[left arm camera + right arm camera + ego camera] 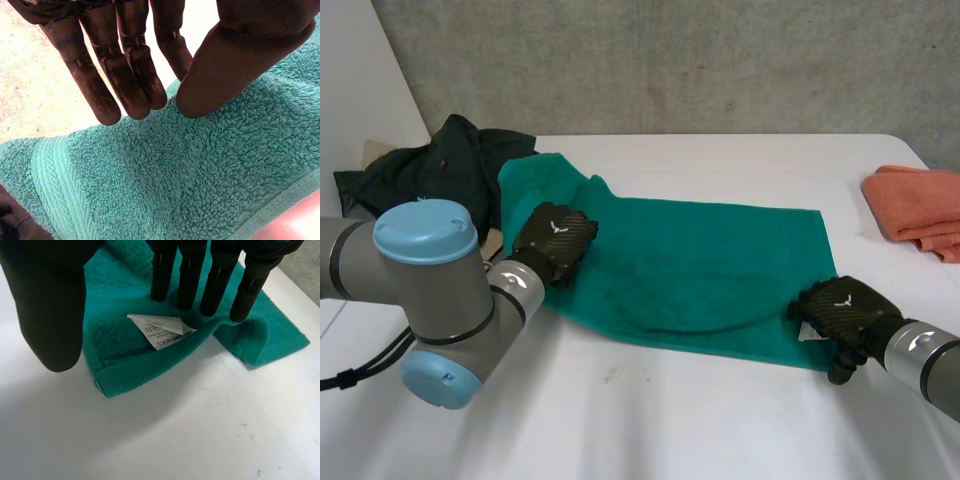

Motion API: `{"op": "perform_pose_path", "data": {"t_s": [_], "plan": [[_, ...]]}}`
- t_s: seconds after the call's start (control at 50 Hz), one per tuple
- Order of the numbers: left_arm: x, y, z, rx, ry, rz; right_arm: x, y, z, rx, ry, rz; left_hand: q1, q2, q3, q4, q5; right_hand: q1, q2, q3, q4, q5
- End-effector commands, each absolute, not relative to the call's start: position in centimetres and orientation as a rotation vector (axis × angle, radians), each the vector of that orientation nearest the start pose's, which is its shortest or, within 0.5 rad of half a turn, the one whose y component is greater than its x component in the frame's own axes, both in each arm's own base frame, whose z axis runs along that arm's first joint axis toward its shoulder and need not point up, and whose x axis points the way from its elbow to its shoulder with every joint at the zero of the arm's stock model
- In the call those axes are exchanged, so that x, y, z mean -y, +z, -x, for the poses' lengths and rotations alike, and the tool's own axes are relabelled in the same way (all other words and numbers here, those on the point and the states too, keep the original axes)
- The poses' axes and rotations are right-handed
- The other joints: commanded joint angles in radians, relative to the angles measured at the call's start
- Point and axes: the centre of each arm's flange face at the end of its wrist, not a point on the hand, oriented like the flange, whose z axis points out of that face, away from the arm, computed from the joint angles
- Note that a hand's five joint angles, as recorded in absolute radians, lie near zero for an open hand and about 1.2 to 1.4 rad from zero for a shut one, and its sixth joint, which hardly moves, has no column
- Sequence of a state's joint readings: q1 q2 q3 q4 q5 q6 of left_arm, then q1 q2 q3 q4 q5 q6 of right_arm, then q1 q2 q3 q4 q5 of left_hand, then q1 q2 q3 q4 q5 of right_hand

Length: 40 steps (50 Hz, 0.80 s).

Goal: Fold the laundry.

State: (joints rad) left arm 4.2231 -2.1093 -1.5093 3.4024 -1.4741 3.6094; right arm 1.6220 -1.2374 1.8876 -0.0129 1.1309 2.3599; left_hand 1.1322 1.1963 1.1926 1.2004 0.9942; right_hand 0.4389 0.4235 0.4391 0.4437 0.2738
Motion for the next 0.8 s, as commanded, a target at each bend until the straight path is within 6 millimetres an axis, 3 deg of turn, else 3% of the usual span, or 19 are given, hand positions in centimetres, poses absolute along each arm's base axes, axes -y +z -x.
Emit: {"op": "perform_pose_path", "data": {"t_s": [0.02,0.34,0.42,0.68,0.8], "plan": [[27.6,16.0,30.3,-2.190,-2.022,-1.241,26.4,12.5,-18.4,-2.328,-1.524,1.375,0.264,0.200,0.204,0.196,0.228,0.157,0.172,0.157,0.152,0.147],[27.6,16.0,30.3,-2.193,-2.020,-1.241,27.1,11.4,-18.4,-2.313,-1.559,1.398,0.264,0.200,0.204,0.196,0.228,0.230,0.246,0.230,0.225,0.221],[27.6,16.0,30.3,-2.192,-2.020,-1.242,27.3,11.5,-18.4,-2.307,-1.576,1.398,0.264,0.200,0.204,0.196,0.228,0.365,0.380,0.365,0.360,0.355],[27.5,15.9,30.3,-2.197,-2.014,-1.241,28.1,11.7,-19.3,-2.265,-1.604,1.424,0.264,0.200,0.204,0.196,0.228,0.377,0.393,0.377,0.372,0.368],[27.4,15.8,30.3,-2.202,-2.008,-1.243,28.6,11.8,-19.5,-2.259,-1.626,1.433,0.264,0.200,0.204,0.196,0.228,0.486,0.501,0.485,0.481,0.476]]}}
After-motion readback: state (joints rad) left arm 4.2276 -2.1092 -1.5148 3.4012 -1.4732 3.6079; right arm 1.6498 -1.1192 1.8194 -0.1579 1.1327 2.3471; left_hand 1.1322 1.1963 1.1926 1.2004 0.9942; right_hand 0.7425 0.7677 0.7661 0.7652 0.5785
